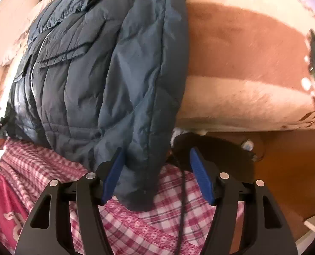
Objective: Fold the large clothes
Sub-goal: 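Grasp the jacket hem with the left tool while the right tool grasps it too, then lift the hem with both tools and fold it toward the collar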
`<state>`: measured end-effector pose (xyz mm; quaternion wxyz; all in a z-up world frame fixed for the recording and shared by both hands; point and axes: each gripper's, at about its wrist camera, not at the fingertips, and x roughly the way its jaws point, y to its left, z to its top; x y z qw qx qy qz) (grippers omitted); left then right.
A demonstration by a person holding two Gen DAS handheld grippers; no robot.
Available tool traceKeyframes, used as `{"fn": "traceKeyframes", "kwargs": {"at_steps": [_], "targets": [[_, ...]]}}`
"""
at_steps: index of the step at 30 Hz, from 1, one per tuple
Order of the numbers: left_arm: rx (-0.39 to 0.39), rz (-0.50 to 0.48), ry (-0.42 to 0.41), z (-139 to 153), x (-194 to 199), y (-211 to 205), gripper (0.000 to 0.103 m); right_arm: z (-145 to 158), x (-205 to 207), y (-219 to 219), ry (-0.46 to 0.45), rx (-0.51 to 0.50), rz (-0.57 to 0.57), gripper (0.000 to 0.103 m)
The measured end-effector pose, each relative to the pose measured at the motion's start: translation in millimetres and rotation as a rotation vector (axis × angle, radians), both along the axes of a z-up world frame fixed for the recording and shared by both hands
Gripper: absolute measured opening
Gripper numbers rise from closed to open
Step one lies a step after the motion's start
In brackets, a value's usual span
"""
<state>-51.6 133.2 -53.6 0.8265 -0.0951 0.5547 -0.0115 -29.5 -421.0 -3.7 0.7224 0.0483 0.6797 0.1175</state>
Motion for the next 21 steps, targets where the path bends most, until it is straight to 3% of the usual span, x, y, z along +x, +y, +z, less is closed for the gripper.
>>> {"fn": "traceKeyframes", "kwargs": {"at_steps": [3,5,7,9,10,12,15,21], "targets": [[-0.031,-0.001,0.020,-8,3,1,0.080,-11,3,5,0.051,0.021,0.026,0.064],[-0.061,-0.003,0.035,-14,5,2,0.063,-17,4,9,0.075,0.036,0.047,0.064],[-0.100,0.000,0.060,-20,7,5,0.037,-22,1,17,0.100,0.052,0.076,0.062],[-0.134,0.002,0.055,-20,7,7,0.027,-28,-4,24,0.121,0.079,0.097,0.045],[-0.142,-0.007,0.045,-17,6,6,0.021,-28,-5,25,0.117,0.084,0.099,0.043],[-0.152,-0.022,0.029,-11,6,4,0.016,-24,-9,28,0.083,0.089,0.119,0.028],[-0.183,-0.034,-0.001,4,4,2,0.012,-9,-14,27,0.026,0.164,0.111,0.017],[-0.261,-0.048,-0.122,50,0,2,0.011,46,-16,15,-0.143,0.343,0.061,0.016]]}}
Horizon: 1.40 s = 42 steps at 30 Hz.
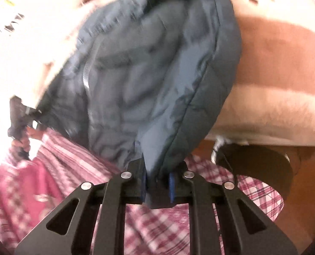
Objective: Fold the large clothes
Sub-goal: 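Lift the hem with both tools and fold it toward the collar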
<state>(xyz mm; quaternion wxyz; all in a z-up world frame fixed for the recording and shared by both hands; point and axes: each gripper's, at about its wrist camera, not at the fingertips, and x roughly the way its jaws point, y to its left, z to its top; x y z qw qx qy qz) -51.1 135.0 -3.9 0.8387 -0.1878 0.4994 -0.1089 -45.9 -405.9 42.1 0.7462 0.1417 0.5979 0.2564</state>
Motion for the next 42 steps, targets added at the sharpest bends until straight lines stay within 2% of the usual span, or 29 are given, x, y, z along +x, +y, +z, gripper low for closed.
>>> {"fn": "traceKeyframes", "kwargs": {"at_steps": [8,12,18,23,24,28,31,33,38,42], "targets": [[-0.116,0.036,-0.172,67,13,13,0.011,77,37,-25,-0.169,0.224,-0.123,0.016],[-0.149,0.053,-0.229,96,34,20,0.011,106,74,-39,-0.209,0.294,-0.181,0.016],[-0.188,0.071,-0.297,142,98,30,0.011,143,148,-58,-0.259,0.346,-0.263,0.016],[-0.190,0.104,-0.306,164,189,29,0.012,161,229,-55,-0.266,0.339,-0.317,0.016],[-0.185,0.110,-0.304,166,199,27,0.012,161,243,-53,-0.264,0.334,-0.326,0.016],[-0.170,0.177,-0.265,156,288,21,0.012,150,316,-50,-0.237,0.292,-0.396,0.016],[-0.146,0.216,-0.229,139,344,17,0.012,130,367,-50,-0.212,0.251,-0.445,0.016],[-0.127,0.237,-0.198,122,377,15,0.012,106,405,-48,-0.172,0.218,-0.469,0.016],[-0.084,0.273,-0.116,74,425,9,0.012,42,462,-36,-0.087,0.111,-0.487,0.016],[-0.067,0.323,-0.032,42,443,10,0.020,-2,484,-29,0.003,0.077,-0.504,0.016]]}}
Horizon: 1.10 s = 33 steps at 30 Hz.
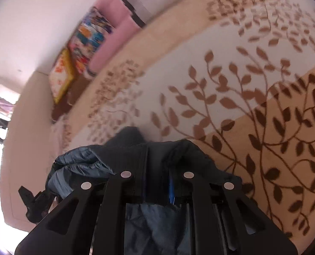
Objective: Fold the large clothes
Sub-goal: 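Lift the hem with both tools and fold it toward the collar, then lower the folded hem onto the jacket and open both tools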
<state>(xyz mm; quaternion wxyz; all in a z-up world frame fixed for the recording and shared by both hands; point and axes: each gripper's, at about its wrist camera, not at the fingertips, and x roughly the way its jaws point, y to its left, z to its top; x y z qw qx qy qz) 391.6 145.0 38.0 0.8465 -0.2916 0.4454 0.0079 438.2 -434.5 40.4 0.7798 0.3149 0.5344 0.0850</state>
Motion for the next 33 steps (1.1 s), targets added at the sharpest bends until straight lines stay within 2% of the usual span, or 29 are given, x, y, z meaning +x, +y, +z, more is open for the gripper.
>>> {"fn": "traceKeyframes", "kwargs": {"at_steps": [2,5,7,9,11,13,14,15,17,20,24,27,29,33], "targets": [[-0.008,0.018,0.030,-8,3,0,0.029,-13,3,-1,0.032,0.020,-0.018,0.017],[-0.042,0.042,-0.025,1,-3,7,0.053,-20,0,-6,0.037,0.075,-0.032,0.022],[-0.047,0.093,-0.101,19,-14,17,0.080,-14,-3,-11,0.023,0.113,-0.039,0.027],[-0.056,0.124,-0.173,38,-29,29,0.083,-4,-11,-17,-0.001,0.130,-0.040,0.034],[-0.055,0.118,-0.177,48,-41,37,0.083,8,-21,-20,-0.019,0.122,-0.033,0.039],[-0.021,0.105,-0.166,52,-54,40,0.083,20,-32,-22,-0.049,0.076,-0.036,0.050],[-0.001,0.096,-0.156,53,-61,40,0.083,29,-41,-26,-0.077,0.038,-0.049,0.065],[0.022,0.083,-0.141,52,-70,39,0.083,36,-48,-29,-0.106,0.015,-0.059,0.068],[0.044,0.059,-0.118,46,-88,36,0.083,43,-57,-35,-0.125,0.004,-0.061,0.071],[0.071,0.028,-0.067,27,-118,32,0.083,44,-81,-45,-0.102,-0.003,-0.068,0.073],[0.091,0.014,0.002,-4,-148,32,0.083,20,-130,-53,-0.037,-0.024,-0.039,0.075],[0.060,0.026,0.064,-32,-159,33,0.083,-6,-164,-55,0.018,-0.025,-0.023,0.075],[0.032,0.038,0.104,-50,-163,33,0.083,-24,-181,-53,0.060,-0.009,-0.018,0.075],[0.005,0.051,0.123,-66,-164,25,0.088,-57,-197,-43,0.133,0.080,-0.025,0.078]]}}
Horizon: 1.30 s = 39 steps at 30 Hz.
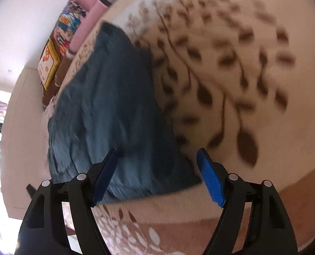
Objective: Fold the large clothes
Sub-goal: 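Lower the folded hem onto the jacket and open both tools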
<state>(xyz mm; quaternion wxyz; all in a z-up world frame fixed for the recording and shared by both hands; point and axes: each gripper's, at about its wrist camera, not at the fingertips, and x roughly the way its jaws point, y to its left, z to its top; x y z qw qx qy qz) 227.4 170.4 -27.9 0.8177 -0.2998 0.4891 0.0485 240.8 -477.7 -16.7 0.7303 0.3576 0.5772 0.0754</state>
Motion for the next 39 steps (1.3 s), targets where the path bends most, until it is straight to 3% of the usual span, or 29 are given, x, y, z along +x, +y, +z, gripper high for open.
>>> {"fn": "traceKeyframes", "kwargs": {"at_steps": [6,9,10,12,13,15,16,21,26,30,39], "targets": [[-0.027,-0.011,0.026,-12,-1,-1,0.094,-1,2,9,-0.009,-0.018,-0.004,0.085],[-0.114,-0.026,0.034,-18,-4,-1,0.094,0,1,11,-0.015,-0.024,-0.001,0.083],[-0.146,-0.054,0.026,-19,-5,-5,0.089,-1,1,11,-0.015,-0.023,0.003,0.081],[-0.104,-0.087,0.004,-15,-7,-14,0.073,-3,2,14,-0.011,-0.003,0.021,0.060],[-0.091,-0.091,-0.002,-14,-7,-16,0.056,-4,3,15,-0.011,0.014,0.023,0.055],[-0.105,-0.087,-0.019,-9,-9,-16,0.033,-2,3,16,-0.026,0.042,0.015,0.038],[-0.115,-0.087,-0.032,-6,-10,-16,0.022,1,4,17,-0.035,0.047,0.010,0.034],[-0.015,-0.112,-0.094,26,-24,-33,0.016,23,-3,20,-0.094,0.027,0.003,0.023],[0.030,-0.133,-0.119,44,-50,-38,0.015,45,-19,23,-0.129,-0.035,0.033,0.022],[0.076,-0.148,-0.116,44,-82,-46,0.015,50,-44,26,-0.142,-0.111,0.073,0.022],[0.125,-0.147,-0.117,34,-134,-53,0.015,41,-99,22,-0.142,-0.173,0.089,0.022]]}}
